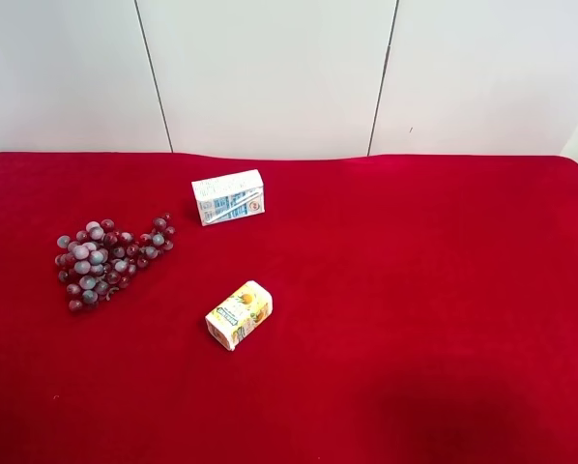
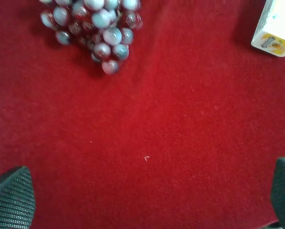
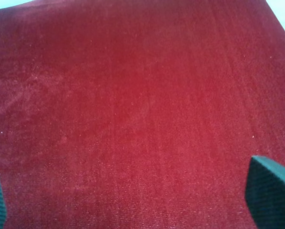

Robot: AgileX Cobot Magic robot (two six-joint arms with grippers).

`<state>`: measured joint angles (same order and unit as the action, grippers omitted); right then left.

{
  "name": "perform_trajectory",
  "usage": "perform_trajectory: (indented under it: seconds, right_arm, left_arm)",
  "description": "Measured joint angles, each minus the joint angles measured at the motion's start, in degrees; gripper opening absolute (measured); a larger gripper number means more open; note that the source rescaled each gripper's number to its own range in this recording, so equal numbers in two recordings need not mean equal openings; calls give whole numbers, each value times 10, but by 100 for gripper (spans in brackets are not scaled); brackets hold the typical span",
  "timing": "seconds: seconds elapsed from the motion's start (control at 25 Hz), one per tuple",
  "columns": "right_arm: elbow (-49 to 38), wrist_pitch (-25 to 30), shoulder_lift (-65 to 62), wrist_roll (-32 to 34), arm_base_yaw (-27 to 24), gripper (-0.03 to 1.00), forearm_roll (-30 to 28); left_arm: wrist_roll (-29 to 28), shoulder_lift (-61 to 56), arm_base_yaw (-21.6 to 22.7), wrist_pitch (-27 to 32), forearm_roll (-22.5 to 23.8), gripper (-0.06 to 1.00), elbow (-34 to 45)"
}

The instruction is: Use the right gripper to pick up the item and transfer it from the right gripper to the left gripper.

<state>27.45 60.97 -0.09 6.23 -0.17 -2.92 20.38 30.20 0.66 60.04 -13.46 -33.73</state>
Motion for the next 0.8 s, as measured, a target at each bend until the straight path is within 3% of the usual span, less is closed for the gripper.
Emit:
perform_trajectory:
  seconds: [0.8]
  right_arm:
    - [0, 0, 0, 0, 0, 100, 0]
  left_arm:
    - [-2, -185, 1, 20, 19, 100, 39]
